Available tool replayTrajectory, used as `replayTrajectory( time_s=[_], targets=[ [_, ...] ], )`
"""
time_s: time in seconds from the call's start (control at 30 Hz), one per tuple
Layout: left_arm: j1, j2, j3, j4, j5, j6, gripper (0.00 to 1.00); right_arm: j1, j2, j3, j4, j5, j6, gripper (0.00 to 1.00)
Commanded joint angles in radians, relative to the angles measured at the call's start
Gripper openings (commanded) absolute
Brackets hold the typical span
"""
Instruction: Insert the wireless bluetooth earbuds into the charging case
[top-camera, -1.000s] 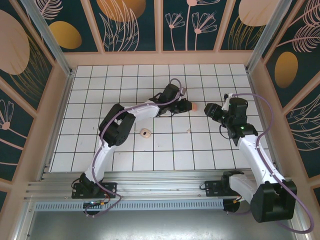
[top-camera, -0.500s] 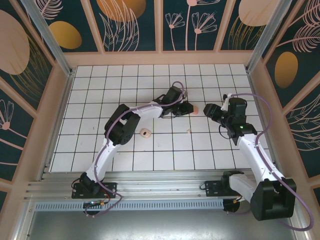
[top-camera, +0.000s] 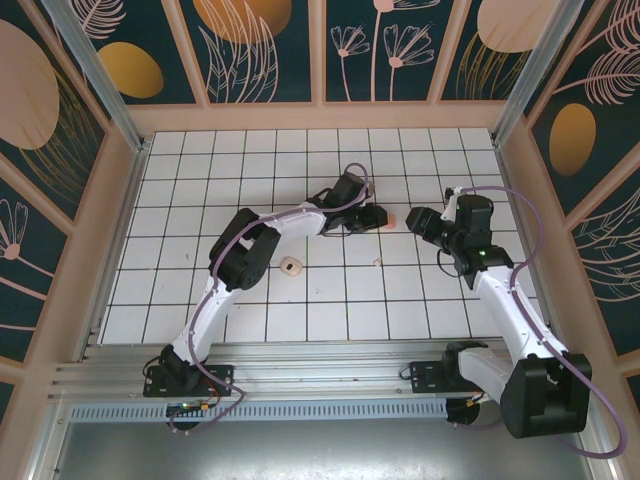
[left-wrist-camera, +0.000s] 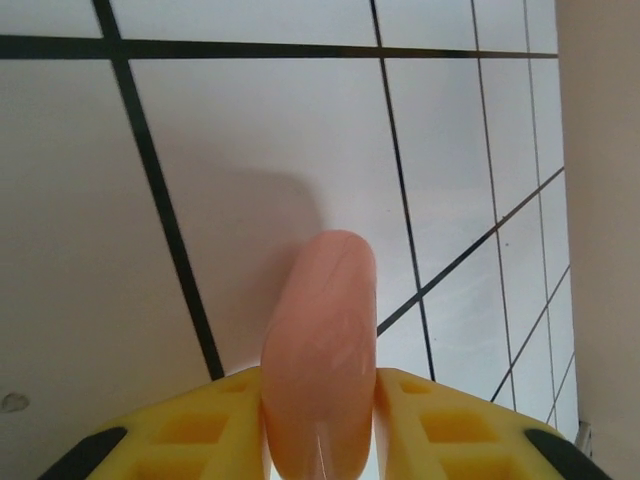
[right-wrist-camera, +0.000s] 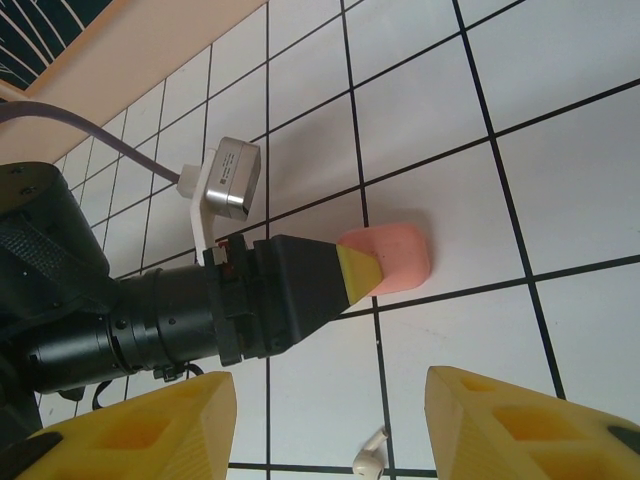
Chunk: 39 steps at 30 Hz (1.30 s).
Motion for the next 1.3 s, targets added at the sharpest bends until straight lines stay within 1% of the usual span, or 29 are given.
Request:
replayTrajectory(
  time_s=[0.0,0.13,0.3,0.37,0.6,0.9,1.1,1.27],
  targets=[
    [-0.007,-0.014,0.027,-0.069,-0.032,0.045,0.32,-0.007,-0.011,-0.013,0.022,-0.014,-0.004,0.53],
    [-0.006,-0.029,0.033,-0.118,-0.066,0.080,0.38,-0.007,-0.013,-0.016,0.026,-0.018,0.000,0.53],
    [-0.006,-0.041,0.041,-0.164,-0.104,0.114,0.40,-0.007,-0.015,-0.016,0.028,-0.023,0.004,0.53],
    [-0.007,-0.044,0.046,-0.181,-0.116,0.127,0.42,-0.007,-0.018,-0.016,0.029,-0.024,0.003,0.53],
    [-0.006,-0.052,0.062,-0.226,-0.171,0.162,0.42,-0.007,-0.019,-0.018,0.031,-0.025,0.003,0.53],
    [-0.007,-0.026,0.078,-0.182,-0.133,0.140,0.34,-0.007,-0.024,-0.022,0.036,-0.033,0.003,0.53],
    [-0.007,-0.007,0.091,-0.158,-0.117,0.127,0.30,-0.008,-0.026,-0.024,0.036,-0.033,0.002,0.53],
    [-0.006,0.010,0.095,-0.141,-0.096,0.107,0.29,-0.007,-0.026,-0.025,0.035,-0.034,0.000,0.53]
  ],
)
